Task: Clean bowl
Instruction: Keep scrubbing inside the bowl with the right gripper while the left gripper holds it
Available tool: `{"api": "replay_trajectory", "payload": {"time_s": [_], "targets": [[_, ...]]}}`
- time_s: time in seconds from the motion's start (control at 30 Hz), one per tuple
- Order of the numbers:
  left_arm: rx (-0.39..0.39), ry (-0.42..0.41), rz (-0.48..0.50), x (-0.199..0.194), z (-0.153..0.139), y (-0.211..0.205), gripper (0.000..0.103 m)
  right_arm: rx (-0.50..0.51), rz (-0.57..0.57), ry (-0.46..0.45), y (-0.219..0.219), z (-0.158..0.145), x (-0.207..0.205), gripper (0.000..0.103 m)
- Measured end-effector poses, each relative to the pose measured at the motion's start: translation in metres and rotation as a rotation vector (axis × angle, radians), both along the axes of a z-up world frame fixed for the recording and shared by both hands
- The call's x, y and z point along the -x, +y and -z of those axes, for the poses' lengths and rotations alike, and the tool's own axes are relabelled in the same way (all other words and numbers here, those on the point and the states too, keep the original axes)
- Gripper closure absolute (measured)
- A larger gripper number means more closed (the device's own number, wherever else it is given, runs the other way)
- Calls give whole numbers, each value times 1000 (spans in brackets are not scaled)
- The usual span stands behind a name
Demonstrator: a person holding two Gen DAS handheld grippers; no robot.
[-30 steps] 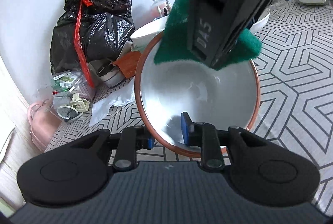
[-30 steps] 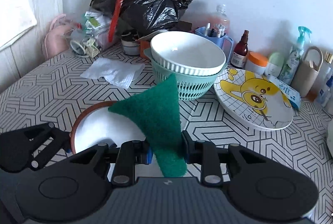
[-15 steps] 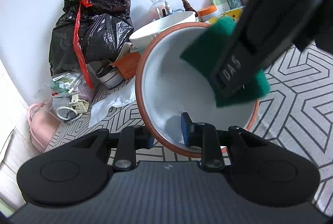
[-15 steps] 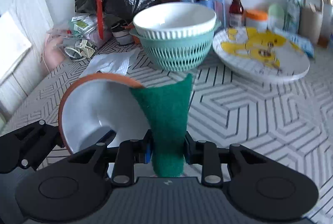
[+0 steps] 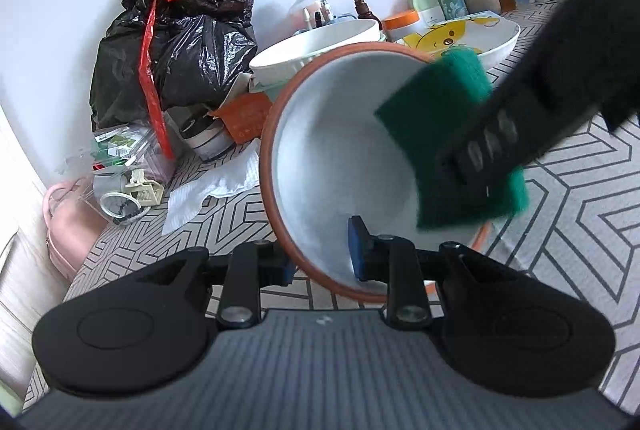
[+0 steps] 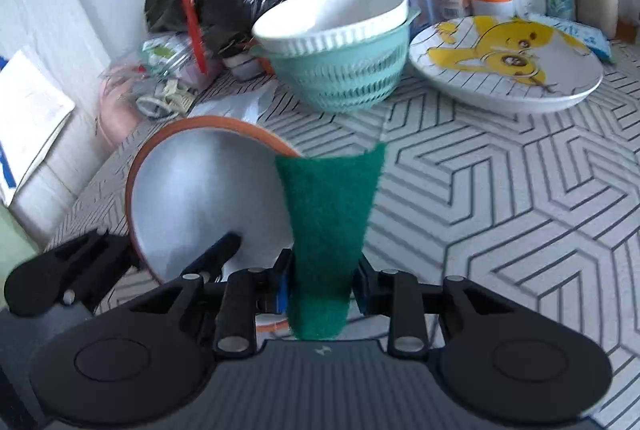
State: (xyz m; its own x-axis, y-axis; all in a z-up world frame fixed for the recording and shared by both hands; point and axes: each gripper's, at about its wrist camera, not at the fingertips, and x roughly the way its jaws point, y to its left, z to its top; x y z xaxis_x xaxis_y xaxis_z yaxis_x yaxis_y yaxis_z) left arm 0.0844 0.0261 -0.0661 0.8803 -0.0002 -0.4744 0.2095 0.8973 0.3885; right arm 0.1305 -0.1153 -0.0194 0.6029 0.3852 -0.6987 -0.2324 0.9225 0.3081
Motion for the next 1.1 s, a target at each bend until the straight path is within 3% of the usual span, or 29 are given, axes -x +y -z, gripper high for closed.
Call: {"api": "replay_trajectory", "payload": {"time_s": [0.17,0.37,0.5,0.77,1.1], "targets": [[33,17,-3,-2,-1,5,77,26,12,-56,1,-14,-2,78],[27,17,-7,-2,-1,4,77,120,-26,-148,18,-35,3,78],[20,14,-8,-2,0,3,76,120,-30,-178,19,-42,5,78],[14,14,-9,-2,0,2,76,114,-20,-146,21,-30,-6,78],[28,20,-13,-2,0,4,75,-29,1,-23,8,7,-8,78]]}}
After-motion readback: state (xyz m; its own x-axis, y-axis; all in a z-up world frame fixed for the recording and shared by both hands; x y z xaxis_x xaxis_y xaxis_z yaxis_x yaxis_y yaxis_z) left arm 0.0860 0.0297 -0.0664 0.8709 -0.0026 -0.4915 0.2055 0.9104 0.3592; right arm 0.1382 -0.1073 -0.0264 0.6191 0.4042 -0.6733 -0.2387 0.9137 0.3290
